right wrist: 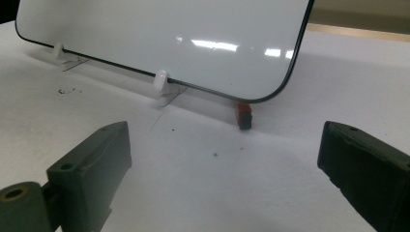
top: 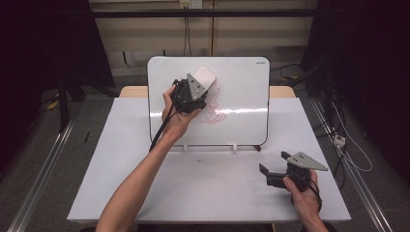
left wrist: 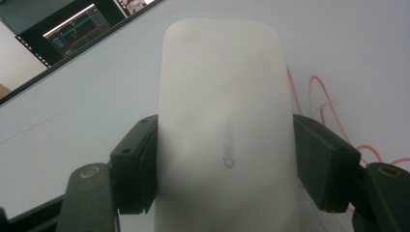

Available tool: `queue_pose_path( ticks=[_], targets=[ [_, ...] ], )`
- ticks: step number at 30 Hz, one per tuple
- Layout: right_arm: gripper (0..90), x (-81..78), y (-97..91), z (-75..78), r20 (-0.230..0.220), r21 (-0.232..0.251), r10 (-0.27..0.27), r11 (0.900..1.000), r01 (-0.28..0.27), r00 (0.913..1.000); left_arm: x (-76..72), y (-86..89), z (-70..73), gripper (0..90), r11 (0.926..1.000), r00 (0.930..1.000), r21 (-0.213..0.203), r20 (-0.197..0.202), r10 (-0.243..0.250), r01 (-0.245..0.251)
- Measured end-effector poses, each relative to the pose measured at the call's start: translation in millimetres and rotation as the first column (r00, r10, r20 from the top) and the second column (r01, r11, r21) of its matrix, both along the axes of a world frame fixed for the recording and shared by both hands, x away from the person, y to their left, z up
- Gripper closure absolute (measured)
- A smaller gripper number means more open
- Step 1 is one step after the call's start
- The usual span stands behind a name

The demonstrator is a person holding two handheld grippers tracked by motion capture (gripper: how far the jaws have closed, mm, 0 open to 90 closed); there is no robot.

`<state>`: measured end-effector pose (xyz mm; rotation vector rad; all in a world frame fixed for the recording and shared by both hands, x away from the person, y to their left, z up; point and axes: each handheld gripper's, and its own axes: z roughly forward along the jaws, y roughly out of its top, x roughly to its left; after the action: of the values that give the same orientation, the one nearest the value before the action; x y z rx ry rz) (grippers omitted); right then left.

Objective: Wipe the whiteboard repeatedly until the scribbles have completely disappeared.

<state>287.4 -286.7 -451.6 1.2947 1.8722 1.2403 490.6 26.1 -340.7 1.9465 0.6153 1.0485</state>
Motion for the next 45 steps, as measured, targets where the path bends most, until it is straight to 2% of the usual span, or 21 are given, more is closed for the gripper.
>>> queue_pose_path(
  ticks=[6, 9, 11, 18, 22, 24, 26, 28, 30, 32, 38, 41, 45],
  targets=[
    [5.2, 0.7, 1.0, -0.2, -0.001, -0.003, -0.001, 1.0000, 0.001, 1.0000, -1.5, -4.4, -1.0, 31.2, 0.9999, 0.9999, 0.007, 0.006, 0.014, -0.014],
    [5.2, 1.7, 1.9, -0.7, -0.003, -0.004, 0.003, 1.0000, -0.003, 1.0000, -2.8, -11.8, -2.5, 31.1, 0.9995, 0.9996, -0.010, -0.001, 0.029, -0.029],
    [5.2, 2.0, 2.5, -0.6, -0.002, -0.005, 0.005, 1.0000, -0.005, 1.0000, -4.1, -15.0, -3.3, 31.2, 0.9998, 0.9998, 0.007, 0.005, 0.018, -0.018],
    [5.2, 1.7, 1.5, -0.8, -0.004, -0.003, 0.001, 1.0000, -0.002, 1.0000, -7.4, -19.1, -5.7, 31.2, 0.9997, 0.9999, 0.022, 0.001, 0.011, -0.011],
    [5.2, 1.5, 1.9, -0.6, -0.002, -0.002, 0.004, 1.0000, -0.004, 1.0000, -11.2, -24.8, -10.2, 31.2, 0.9987, 0.9999, 0.050, -0.003, -0.014, 0.014],
    [5.2, 0.9, 1.9, -0.5, -0.001, -0.003, 0.004, 1.0000, -0.004, 1.0000, -13.2, -24.3, -11.3, 31.2, 0.9986, 0.9998, 0.049, 0.000, -0.021, 0.021],
    [5.2, 0.8, 1.4, -0.5, 0.000, -0.002, 0.001, 1.0000, -0.001, 1.0000, -14.3, -25.5, -13.4, 31.2, 0.9971, 0.9995, 0.070, -0.005, -0.030, 0.030],
    [5.2, 1.1, 1.1, -0.7, -0.002, 0.001, 0.000, 1.0000, 0.000, 1.0000, -16.5, -26.3, -15.5, 31.2, 0.9970, 0.9996, 0.072, -0.004, -0.028, 0.028],
    [5.2, 1.1, 1.1, -0.7, -0.002, 0.001, 0.000, 1.0000, 0.000, 1.0000, -19.2, -26.6, -18.7, 31.2, 0.9982, 0.9997, 0.056, 0.004, -0.023, 0.023],
    [5.2, 0.9, 1.5, -0.7, -0.002, -0.001, 0.001, 1.0000, -0.001, 1.0000, -22.5, -28.2, -24.0, 31.2, 0.9985, 0.9997, 0.049, -0.004, -0.024, 0.024],
    [5.2, 1.0, 1.7, -0.6, -0.001, -0.003, 0.003, 1.0000, -0.003, 1.0000, -35.7, -31.5, -36.9, 31.2, 0.9967, 0.9989, 0.067, -0.011, -0.046, 0.046],
    [5.2, 0.9, 2.0, -0.6, -0.002, -0.003, 0.004, 1.0000, -0.004, 1.0000, -39.3, -31.0, -39.1, 31.1, 0.9957, 0.9981, 0.072, -0.021, -0.057, 0.059],
    [5.2, 0.1, 0.8, -0.1, 0.002, -0.002, 0.002, 1.0000, -0.002, 1.0000, -36.6, -30.0, -36.7, 31.1, 0.9946, 0.9970, 0.076, -0.035, -0.068, 0.071]
  ],
)
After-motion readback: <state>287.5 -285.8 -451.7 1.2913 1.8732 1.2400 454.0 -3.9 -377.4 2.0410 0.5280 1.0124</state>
